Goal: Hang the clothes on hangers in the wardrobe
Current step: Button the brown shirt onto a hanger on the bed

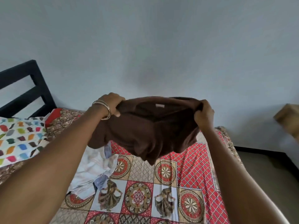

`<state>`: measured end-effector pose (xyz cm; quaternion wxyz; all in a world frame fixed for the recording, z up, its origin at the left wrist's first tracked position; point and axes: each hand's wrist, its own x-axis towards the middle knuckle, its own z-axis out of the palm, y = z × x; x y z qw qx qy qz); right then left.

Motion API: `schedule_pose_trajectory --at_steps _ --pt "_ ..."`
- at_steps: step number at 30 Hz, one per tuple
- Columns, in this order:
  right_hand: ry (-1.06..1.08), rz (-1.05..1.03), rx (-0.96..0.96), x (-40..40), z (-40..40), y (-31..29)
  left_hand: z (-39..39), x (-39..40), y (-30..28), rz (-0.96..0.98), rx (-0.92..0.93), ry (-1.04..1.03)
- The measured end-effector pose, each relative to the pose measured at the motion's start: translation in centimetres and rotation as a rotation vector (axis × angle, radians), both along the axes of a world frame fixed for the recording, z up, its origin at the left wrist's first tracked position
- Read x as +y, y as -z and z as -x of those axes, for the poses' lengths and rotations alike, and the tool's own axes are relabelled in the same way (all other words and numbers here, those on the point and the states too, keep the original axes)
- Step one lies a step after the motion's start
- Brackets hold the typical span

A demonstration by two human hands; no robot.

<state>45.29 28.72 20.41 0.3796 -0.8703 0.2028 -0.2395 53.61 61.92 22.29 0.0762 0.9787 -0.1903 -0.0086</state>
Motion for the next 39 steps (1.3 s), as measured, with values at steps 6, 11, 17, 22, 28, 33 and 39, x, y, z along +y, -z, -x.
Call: schedule_pose_trajectory --at_steps 6,11,17,22,28,33,39 --pt "0.000 0.113 -0.151 -0.3 3.1 0.7 2.5 -4.3 1.7 0.560 -0.155 -0.302" --pt "-0.168 0.139 0.134 -0.6 5.4 3.2 6.7 -6.1 2.8 0.370 0.421 -0.295" --pt "-0.832 -0.608 0.462 -1.7 11.0 0.6 8.6 -3.0 -1.2 0.344 0.956 0.109" --pt "-0.594 -0.918 0.132 -2.0 10.5 2.1 5.5 -0.9 1.9 0.374 0.809 -0.026" --pt "-0.230 -0.184 0.537 -4.0 1.8 12.0 0.4 -4.1 11.1 -0.106 0.425 -0.121" --pt "-0.121 0.025 0.555 -4.6 -4.6 16.3 -6.4 -7.8 18.9 -0.122 0.290 -0.149" --pt "0.255 0.175 0.312 -5.0 -13.9 28.2 -14.9 -12.8 30.6 0.167 -0.050 -0.285"
